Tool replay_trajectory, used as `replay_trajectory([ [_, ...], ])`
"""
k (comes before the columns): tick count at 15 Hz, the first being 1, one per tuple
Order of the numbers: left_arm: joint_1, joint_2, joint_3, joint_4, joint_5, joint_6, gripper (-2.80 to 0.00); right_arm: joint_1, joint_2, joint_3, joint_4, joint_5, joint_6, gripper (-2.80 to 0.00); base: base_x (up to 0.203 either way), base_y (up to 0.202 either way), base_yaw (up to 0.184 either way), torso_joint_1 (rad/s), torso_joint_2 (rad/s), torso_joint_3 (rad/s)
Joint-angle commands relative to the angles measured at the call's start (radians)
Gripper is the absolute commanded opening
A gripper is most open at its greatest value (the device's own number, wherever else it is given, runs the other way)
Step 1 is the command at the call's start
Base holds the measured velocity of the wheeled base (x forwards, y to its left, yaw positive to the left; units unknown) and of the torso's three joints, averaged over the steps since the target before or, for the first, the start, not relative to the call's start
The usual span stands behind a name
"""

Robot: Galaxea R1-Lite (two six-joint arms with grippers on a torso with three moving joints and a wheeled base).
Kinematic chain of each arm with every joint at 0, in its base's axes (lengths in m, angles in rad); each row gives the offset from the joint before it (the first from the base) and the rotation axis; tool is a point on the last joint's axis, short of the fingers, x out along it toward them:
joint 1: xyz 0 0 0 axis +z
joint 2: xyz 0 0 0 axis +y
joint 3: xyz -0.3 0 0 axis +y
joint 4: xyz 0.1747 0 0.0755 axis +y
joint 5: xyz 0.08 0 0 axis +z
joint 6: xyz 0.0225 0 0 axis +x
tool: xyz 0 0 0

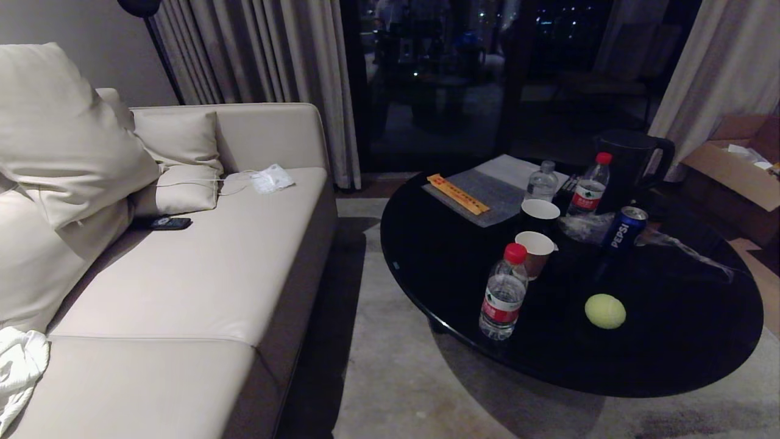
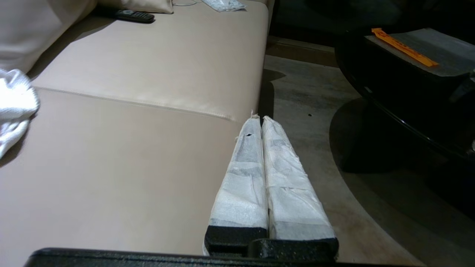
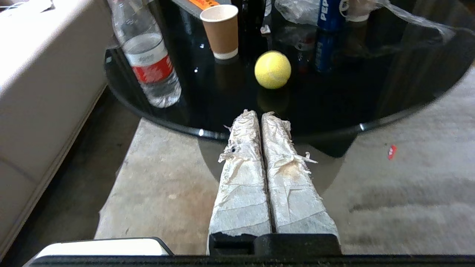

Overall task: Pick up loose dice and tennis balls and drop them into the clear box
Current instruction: Pick up the ball on the table

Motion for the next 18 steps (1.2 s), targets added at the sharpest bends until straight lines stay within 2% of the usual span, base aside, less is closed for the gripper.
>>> replay_trajectory([
  [1,0.001,0.002,0.002,0.000,0.001,-0.001,-2.80,0.000,0.000,0.000,0.000,0.000,0.000,-2.80,0.185,0.000,0.002,0.002,0.00,0.002],
  [10,0.000,0.002,0.002,0.000,0.001,0.002,-2.80,0.000,0.002,0.000,0.000,0.000,0.000,-2.80,0.172,0.000,-0.001,0.002,0.00,0.003],
  [18,-0.001,0.002,0.002,0.000,0.001,0.001,-2.80,0.000,0.001,0.000,0.000,0.000,0.000,-2.80,0.000,0.000,-0.012,0.000,0.00,0.000],
])
